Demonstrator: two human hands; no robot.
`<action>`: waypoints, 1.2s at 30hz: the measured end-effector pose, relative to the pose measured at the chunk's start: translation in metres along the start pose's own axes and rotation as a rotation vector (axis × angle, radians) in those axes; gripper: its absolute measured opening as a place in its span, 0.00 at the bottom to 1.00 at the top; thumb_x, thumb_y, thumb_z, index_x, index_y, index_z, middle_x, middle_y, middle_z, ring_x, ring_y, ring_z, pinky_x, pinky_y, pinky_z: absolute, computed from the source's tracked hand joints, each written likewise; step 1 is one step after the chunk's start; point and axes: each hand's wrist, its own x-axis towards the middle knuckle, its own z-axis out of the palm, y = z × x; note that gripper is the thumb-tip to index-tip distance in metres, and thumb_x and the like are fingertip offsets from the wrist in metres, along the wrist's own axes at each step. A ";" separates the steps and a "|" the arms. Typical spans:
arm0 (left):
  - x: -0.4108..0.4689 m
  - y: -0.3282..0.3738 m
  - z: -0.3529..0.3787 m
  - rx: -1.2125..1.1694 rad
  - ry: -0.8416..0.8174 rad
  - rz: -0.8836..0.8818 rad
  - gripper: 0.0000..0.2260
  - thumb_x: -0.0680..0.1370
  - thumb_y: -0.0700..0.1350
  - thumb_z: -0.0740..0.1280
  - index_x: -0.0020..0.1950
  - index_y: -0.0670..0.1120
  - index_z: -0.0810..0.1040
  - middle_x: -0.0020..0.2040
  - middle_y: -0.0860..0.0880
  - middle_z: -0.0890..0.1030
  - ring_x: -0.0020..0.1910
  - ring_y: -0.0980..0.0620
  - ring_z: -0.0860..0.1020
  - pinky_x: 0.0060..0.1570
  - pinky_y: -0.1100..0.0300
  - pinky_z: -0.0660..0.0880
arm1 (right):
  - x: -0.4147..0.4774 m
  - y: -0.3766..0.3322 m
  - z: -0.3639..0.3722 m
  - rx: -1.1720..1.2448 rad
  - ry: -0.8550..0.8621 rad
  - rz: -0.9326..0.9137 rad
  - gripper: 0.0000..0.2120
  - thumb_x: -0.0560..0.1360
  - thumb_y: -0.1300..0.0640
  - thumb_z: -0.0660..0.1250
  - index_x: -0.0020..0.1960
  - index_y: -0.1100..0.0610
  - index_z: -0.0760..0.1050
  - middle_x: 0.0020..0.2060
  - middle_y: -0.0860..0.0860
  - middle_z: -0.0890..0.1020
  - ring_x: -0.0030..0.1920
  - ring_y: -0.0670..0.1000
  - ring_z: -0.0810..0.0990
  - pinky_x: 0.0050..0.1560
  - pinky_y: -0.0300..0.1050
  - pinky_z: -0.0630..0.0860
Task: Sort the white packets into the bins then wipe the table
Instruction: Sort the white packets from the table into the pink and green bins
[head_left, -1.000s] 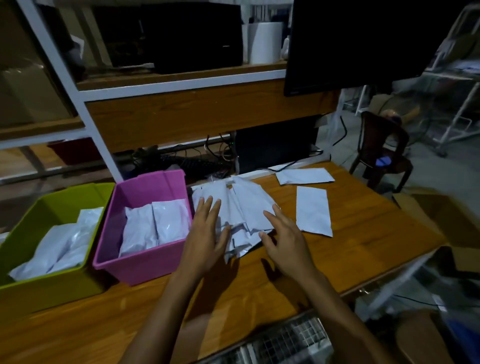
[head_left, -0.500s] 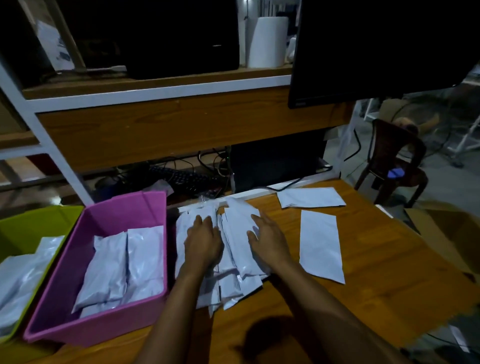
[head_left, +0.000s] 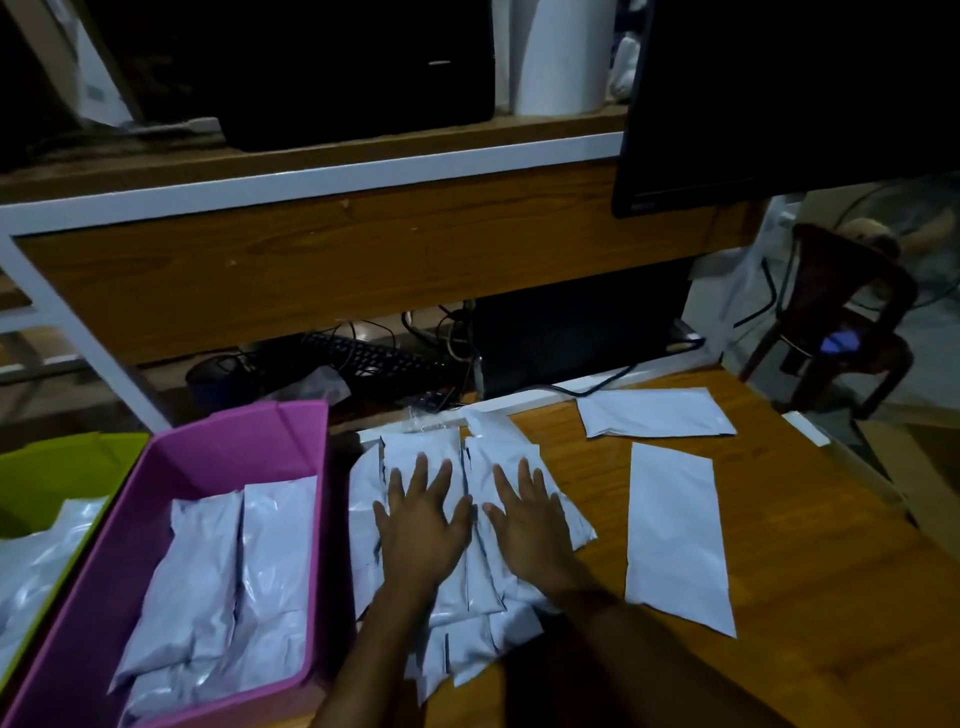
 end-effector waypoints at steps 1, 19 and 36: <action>0.001 0.000 0.001 -0.003 0.014 0.014 0.32 0.73 0.66 0.47 0.76 0.57 0.61 0.79 0.51 0.56 0.78 0.42 0.47 0.71 0.37 0.51 | 0.001 -0.001 0.000 -0.006 -0.005 -0.004 0.39 0.72 0.30 0.28 0.78 0.44 0.45 0.79 0.54 0.47 0.78 0.56 0.46 0.74 0.58 0.50; -0.004 0.017 -0.021 -0.316 0.200 0.224 0.22 0.79 0.45 0.50 0.71 0.43 0.70 0.75 0.44 0.64 0.77 0.43 0.55 0.74 0.42 0.55 | -0.017 -0.001 -0.044 0.109 0.179 -0.059 0.25 0.83 0.58 0.56 0.78 0.50 0.54 0.78 0.55 0.50 0.78 0.56 0.48 0.75 0.49 0.55; -0.158 0.020 -0.112 -0.443 0.360 0.449 0.19 0.84 0.44 0.56 0.75 0.50 0.63 0.76 0.55 0.56 0.78 0.55 0.47 0.76 0.47 0.53 | -0.205 -0.078 -0.120 0.289 0.634 -0.143 0.21 0.82 0.52 0.55 0.75 0.50 0.62 0.77 0.51 0.59 0.77 0.51 0.56 0.67 0.45 0.68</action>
